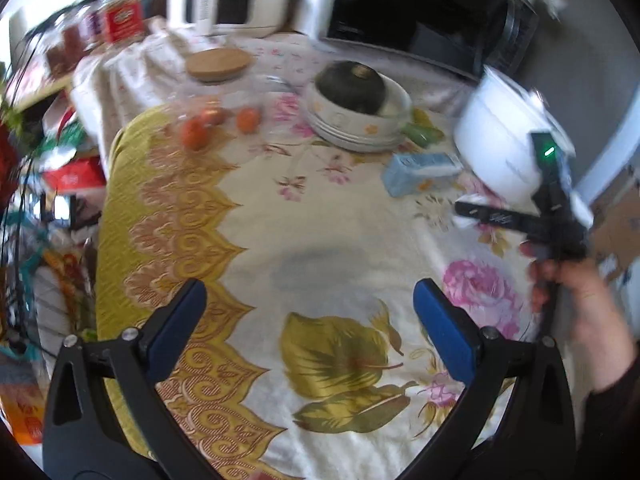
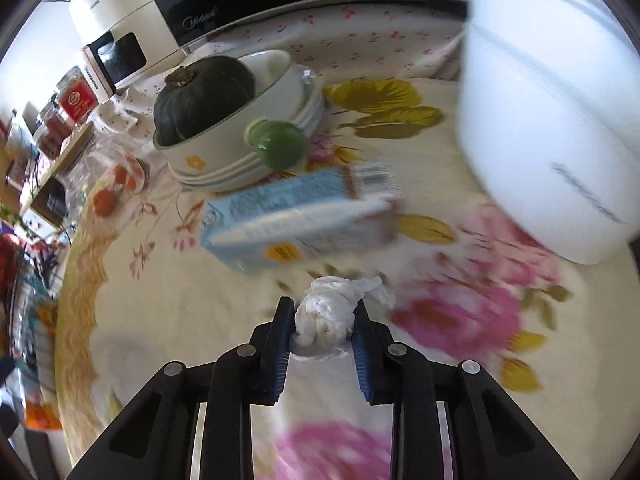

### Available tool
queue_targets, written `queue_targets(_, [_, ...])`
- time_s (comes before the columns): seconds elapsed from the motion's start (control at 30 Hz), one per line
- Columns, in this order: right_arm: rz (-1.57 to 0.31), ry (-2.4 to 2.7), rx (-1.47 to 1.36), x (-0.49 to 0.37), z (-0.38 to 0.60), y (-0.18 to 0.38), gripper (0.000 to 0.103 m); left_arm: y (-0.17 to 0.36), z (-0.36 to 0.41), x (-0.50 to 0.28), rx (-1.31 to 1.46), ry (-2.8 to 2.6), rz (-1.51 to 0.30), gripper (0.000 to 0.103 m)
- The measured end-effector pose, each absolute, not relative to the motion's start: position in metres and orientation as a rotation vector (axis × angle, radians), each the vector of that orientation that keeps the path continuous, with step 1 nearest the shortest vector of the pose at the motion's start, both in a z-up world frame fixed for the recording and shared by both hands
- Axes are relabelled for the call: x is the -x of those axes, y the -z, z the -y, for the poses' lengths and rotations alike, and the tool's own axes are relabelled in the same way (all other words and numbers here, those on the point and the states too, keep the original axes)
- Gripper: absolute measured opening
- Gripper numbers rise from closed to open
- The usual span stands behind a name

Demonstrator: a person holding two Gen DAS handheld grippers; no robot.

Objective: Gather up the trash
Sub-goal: 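Grasp the light blue milk carton with the left tool while the right tool holds the tissue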

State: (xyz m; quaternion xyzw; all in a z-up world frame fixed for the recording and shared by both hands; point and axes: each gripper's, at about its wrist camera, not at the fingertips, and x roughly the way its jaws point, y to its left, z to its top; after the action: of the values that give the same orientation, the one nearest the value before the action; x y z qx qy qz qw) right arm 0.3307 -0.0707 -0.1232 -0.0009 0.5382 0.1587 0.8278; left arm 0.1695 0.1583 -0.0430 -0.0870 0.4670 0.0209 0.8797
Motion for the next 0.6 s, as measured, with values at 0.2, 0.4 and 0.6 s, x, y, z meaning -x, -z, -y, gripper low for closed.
queue_targets(0.2, [-1.122, -0.349, -0.035, -0.276, 0.146, 0.093, 0.028, 0.062, -0.117, -0.2, -0.026, 0.085, -1.011, 0.102])
queue_targets(0.4, [-1.08, -0.331, -0.014, -0.222, 0.213, 0.083, 0.028, 0.058, -0.084, -0.263, -0.184, 0.232, -0.956, 0.102])
queue_targets(0.6, [-1.078, -0.332, 0.002, -0.208, 0.238, 0.081, 0.028, 0.081, -0.043, -0.32, -0.296, 0.283, -0.932, 0.096])
